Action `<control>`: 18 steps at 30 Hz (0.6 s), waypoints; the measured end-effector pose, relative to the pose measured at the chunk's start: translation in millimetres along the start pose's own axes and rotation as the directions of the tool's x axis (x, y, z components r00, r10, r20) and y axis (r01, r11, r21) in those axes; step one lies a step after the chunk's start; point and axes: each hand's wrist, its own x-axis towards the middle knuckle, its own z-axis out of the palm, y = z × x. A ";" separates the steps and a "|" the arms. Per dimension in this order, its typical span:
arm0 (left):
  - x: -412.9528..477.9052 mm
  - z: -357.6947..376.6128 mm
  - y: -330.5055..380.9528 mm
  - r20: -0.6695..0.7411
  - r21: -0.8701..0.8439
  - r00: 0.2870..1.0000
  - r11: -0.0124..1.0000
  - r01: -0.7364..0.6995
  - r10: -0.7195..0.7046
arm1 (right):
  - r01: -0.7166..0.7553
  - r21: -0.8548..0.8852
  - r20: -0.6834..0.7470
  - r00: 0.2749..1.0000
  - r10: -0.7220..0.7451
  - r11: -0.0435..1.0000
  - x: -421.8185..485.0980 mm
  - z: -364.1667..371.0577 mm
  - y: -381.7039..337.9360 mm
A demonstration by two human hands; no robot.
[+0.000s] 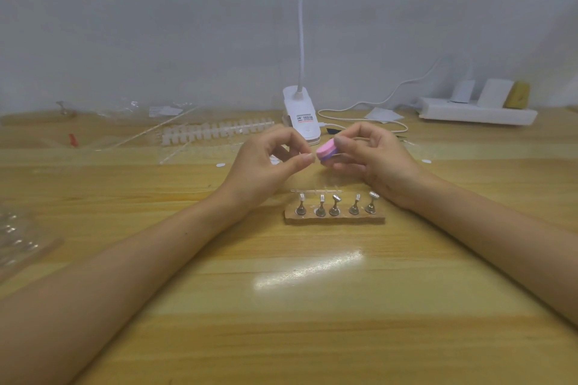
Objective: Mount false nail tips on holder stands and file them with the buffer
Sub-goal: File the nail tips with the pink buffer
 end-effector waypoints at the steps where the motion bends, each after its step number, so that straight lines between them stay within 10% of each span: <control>1: -0.1 0.0 -0.1 -0.002 0.001 1.000 1.000 -0.004 0.004 | -0.008 -0.028 0.035 0.999 0.009 1.000 -0.5 0.8 -0.3; 18: -1.3 1.1 4.9 0.031 0.017 0.999 0.999 -0.041 0.040 | 0.066 0.066 -0.177 0.983 -0.053 0.996 0.7 -6.0 0.3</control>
